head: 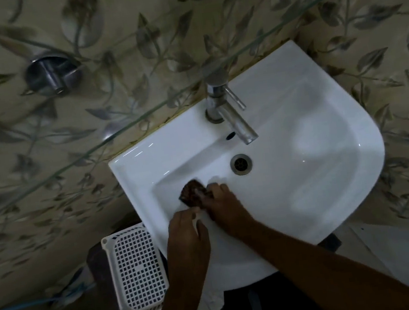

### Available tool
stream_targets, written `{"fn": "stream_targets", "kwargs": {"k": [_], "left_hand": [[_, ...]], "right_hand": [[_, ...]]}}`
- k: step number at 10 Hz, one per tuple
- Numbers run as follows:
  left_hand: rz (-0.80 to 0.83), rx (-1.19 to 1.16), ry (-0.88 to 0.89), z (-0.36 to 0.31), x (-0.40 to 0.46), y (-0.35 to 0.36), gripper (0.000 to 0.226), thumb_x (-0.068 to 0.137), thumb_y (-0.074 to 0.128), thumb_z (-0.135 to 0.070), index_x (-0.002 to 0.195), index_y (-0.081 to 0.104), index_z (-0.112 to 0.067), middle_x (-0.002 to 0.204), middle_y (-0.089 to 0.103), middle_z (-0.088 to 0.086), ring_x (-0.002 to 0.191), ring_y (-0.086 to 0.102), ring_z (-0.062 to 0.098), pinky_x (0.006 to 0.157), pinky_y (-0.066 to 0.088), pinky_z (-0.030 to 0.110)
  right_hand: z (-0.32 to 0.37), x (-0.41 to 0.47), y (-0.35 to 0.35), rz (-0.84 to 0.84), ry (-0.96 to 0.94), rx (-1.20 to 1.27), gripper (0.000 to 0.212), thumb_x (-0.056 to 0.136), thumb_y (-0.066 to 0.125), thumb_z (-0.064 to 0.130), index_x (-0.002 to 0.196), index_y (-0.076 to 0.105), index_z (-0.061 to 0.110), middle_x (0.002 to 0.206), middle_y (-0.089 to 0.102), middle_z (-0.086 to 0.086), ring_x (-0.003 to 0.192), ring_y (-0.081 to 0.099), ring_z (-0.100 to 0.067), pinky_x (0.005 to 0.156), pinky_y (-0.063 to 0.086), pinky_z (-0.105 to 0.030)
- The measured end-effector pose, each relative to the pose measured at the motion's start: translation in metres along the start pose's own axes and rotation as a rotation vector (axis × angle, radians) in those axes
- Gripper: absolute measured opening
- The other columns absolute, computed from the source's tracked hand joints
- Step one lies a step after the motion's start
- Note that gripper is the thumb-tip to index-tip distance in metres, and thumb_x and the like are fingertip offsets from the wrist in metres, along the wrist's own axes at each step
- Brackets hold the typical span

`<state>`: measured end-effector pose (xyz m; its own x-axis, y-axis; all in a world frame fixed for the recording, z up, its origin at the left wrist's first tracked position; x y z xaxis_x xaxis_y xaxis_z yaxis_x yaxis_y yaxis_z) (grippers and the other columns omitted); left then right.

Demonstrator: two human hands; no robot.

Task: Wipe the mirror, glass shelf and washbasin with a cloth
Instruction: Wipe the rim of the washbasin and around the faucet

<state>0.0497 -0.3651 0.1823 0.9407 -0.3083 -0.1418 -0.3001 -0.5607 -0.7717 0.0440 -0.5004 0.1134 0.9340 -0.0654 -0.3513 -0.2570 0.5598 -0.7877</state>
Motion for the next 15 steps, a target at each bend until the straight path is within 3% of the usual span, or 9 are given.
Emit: {"fn": "stream_targets", "kwargs": {"k": [1,2,3,4,7,8,10,12,15], "left_hand": [[-0.004,-0.059,-0.005,-0.002,-0.001,-0.008,0.028,0.089,0.058,-0.007,0.115,0.060,-0.019,0.105,0.058,-0.005,0.101,0.058,0.019,0.093,0.050,0.037],[-0.029,-0.120,-0.033,-0.002,-0.003,-0.014,0.028,0.092,0.055,-0.010,0.116,0.060,-0.023,0.103,0.057,-0.008,0.096,0.058,0.016,0.087,0.052,0.037],[-0.081,-0.184,-0.098,0.001,-0.004,-0.022,0.026,0.094,0.053,-0.012,0.115,0.061,-0.025,0.104,0.061,-0.007,0.090,0.059,0.010,0.083,0.052,0.033],[-0.149,-0.207,-0.115,0.011,-0.005,-0.030,0.024,0.094,0.053,-0.012,0.112,0.064,-0.022,0.104,0.063,-0.007,0.093,0.060,0.008,0.085,0.051,0.030],[-0.280,-0.158,-0.109,0.040,0.000,-0.061,0.027,0.091,0.053,-0.005,0.113,0.063,-0.017,0.110,0.061,-0.002,0.104,0.055,0.013,0.095,0.048,0.041],[-0.304,-0.171,-0.142,0.042,0.002,-0.065,0.029,0.093,0.052,-0.008,0.118,0.061,-0.019,0.110,0.057,-0.003,0.105,0.053,0.011,0.095,0.045,0.032],[-0.384,-0.177,-0.276,0.049,0.009,-0.065,0.019,0.095,0.046,-0.023,0.098,0.062,-0.012,0.093,0.059,0.004,0.087,0.058,0.020,0.078,0.048,0.037],[-0.360,-0.161,-0.281,0.052,0.016,-0.075,0.023,0.096,0.047,-0.020,0.104,0.067,-0.015,0.099,0.064,0.003,0.085,0.058,0.012,0.078,0.051,0.035],[-0.436,-0.278,-0.390,0.055,-0.002,-0.074,0.034,0.091,0.051,-0.012,0.124,0.062,-0.013,0.114,0.065,0.000,0.103,0.059,0.014,0.092,0.048,0.033]], "right_hand": [[-0.040,0.031,-0.021,-0.084,0.010,-0.212,0.042,0.101,0.037,0.029,0.141,0.048,0.028,0.136,0.044,-0.013,0.121,0.043,-0.038,0.096,0.044,-0.058],[-0.078,0.038,-0.035,-0.287,0.097,-0.329,0.055,0.083,0.064,0.005,0.136,0.056,0.020,0.124,0.053,-0.019,0.100,0.052,-0.040,0.079,0.052,-0.051],[-0.088,0.038,-0.028,-0.369,0.316,-0.212,0.060,0.081,0.069,0.003,0.138,0.053,0.014,0.124,0.051,-0.019,0.099,0.049,-0.039,0.075,0.052,-0.049],[-0.053,0.043,-0.013,-0.366,0.458,0.113,0.049,0.090,0.056,0.003,0.138,0.051,0.013,0.134,0.043,-0.019,0.116,0.043,-0.038,0.095,0.048,-0.049],[0.077,0.028,0.015,-0.287,0.207,0.603,0.034,0.094,0.051,0.005,0.125,0.062,0.013,0.122,0.051,-0.021,0.110,0.052,-0.035,0.097,0.046,-0.041],[0.091,0.000,0.007,-0.307,0.022,0.559,0.038,0.096,0.048,0.007,0.131,0.059,0.018,0.125,0.051,-0.018,0.111,0.050,-0.029,0.095,0.042,-0.029],[0.116,-0.002,0.017,-0.367,-0.284,0.079,0.050,0.093,0.064,0.028,0.141,0.050,0.027,0.134,0.049,-0.004,0.113,0.048,-0.025,0.089,0.050,-0.035],[0.137,0.085,-0.044,-0.417,-0.208,-0.377,0.060,0.071,0.067,0.008,0.130,0.059,0.019,0.116,0.058,-0.013,0.099,0.053,-0.033,0.072,0.047,-0.041],[0.120,0.048,-0.034,-0.188,-0.318,-0.249,0.075,0.073,0.060,-0.007,0.141,0.051,0.025,0.135,0.048,-0.010,0.109,0.047,-0.036,0.082,0.049,-0.046]]}}
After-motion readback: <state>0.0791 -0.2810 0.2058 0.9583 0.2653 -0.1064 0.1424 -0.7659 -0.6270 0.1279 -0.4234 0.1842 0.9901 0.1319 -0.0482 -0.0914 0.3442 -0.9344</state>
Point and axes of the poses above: each hand's wrist, its own x-axis towards the middle knuckle, its own y-axis out of the palm, z = x × y, the point moved 1 cm from there along x, towards the middle knuckle
